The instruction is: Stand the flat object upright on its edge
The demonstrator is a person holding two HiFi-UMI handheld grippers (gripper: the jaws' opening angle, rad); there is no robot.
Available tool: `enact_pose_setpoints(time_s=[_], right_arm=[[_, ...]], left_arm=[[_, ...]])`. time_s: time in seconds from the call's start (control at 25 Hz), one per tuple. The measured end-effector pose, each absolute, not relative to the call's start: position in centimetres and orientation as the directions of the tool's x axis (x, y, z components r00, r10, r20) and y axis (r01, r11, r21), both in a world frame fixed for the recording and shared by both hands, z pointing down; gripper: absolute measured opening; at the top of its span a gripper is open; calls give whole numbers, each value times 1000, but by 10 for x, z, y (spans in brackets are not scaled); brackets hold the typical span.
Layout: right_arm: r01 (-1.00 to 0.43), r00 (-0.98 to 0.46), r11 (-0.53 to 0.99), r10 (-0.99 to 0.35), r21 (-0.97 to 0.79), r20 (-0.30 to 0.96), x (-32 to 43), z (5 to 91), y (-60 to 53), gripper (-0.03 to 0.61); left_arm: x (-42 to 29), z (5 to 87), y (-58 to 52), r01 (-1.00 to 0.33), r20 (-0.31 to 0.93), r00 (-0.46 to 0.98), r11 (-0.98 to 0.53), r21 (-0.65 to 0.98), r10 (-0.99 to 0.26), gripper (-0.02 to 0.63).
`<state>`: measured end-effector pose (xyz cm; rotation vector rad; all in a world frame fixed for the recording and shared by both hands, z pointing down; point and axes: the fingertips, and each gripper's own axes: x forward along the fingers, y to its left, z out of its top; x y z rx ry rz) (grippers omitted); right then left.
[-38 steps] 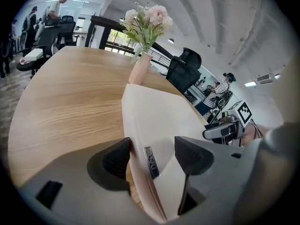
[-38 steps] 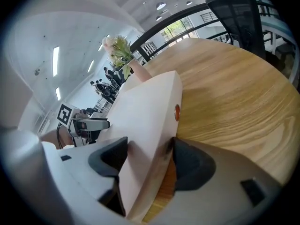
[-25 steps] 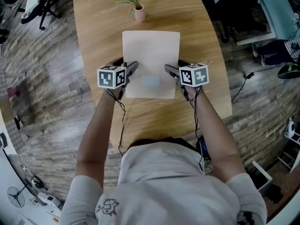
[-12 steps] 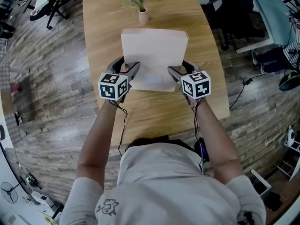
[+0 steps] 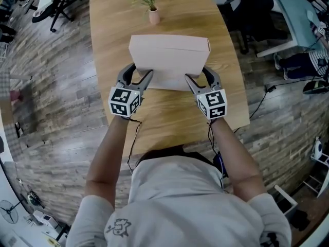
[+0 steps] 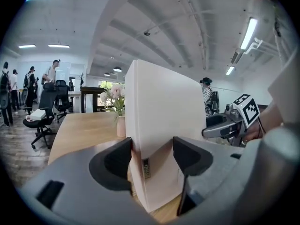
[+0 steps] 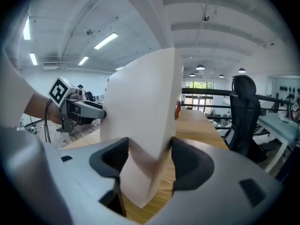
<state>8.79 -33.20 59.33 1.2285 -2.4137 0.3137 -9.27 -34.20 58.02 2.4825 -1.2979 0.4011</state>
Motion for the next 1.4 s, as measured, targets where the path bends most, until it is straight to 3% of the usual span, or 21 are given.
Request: enact_pose_setpoints(time_s=[0.56,1.4], right_arm=[[-818,-519,575,-760,30,391,92,602,-301,298],[-792,-536,610,-724,40,434,99,609,-258,296]], left_arm=[[-89,583,-311,-836,340,528,-546,48,-778,282],[-92,590,-267,-841,370,511,-540,28,-776,284]])
